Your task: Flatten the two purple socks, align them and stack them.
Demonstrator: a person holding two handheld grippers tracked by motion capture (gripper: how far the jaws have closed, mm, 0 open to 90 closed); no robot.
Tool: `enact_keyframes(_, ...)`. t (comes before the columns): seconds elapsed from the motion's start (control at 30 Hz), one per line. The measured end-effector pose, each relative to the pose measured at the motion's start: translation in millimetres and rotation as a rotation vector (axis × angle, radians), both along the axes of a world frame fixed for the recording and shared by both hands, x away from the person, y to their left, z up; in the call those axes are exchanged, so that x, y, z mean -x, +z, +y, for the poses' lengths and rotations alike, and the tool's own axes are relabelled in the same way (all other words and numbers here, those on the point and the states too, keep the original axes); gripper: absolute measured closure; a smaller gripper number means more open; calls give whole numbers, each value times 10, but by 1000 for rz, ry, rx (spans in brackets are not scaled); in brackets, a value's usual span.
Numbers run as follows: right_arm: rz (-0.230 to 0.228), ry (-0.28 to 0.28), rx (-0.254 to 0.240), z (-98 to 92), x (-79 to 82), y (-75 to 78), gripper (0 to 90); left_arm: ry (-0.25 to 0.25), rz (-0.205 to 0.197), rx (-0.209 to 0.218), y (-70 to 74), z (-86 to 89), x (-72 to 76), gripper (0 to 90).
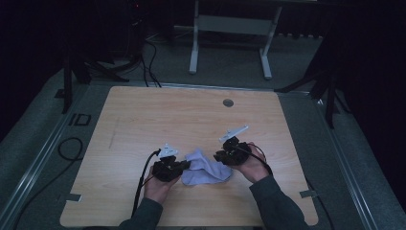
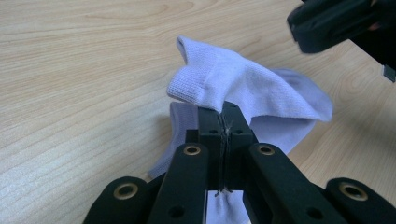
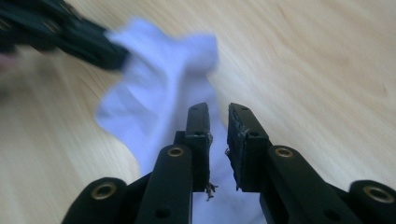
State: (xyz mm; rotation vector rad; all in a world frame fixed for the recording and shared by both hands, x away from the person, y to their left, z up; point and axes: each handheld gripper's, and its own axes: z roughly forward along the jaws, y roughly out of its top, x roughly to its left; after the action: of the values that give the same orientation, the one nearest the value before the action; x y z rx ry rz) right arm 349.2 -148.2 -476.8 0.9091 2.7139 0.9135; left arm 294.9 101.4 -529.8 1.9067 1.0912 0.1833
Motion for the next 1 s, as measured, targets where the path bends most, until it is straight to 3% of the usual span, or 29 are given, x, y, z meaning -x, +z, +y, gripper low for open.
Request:
enact_keyframes(0.07, 17, -33, 79, -68, -13, -156, 754, -5, -1, -2, 4, -7, 10, 893)
enact_keyframes(0.1, 26, -42, 96, -95, -18, -212, 745, -7, 1, -1, 6, -9, 14, 893)
enact_keyframes(0.2, 54, -65, 107, -155, -31, -300, 728, -10, 2, -3, 8, -14, 20, 893)
enact_keyframes(0.23, 74, -98, 105, -212, -55, -349, 724, -13, 2, -3, 8, -21, 26, 893)
enact_keyframes(0.43, 115, -113, 115, -233, -118, -413, 748, -9, 8, 10, 14, -17, 42, 892)
enact_keyframes(0.47, 119, -102, 130, -213, -111, -437, 891, -13, 14, 10, 22, 4, 61, 893)
enact_keyframes(0.8, 85, -112, 119, -229, -88, -367, 898, -6, 40, 13, -4, 96, 132, 891)
enact_keyframes(1.0, 63, -107, 105, -228, -59, -265, 898, -15, 77, 8, -39, 115, 180, 891)
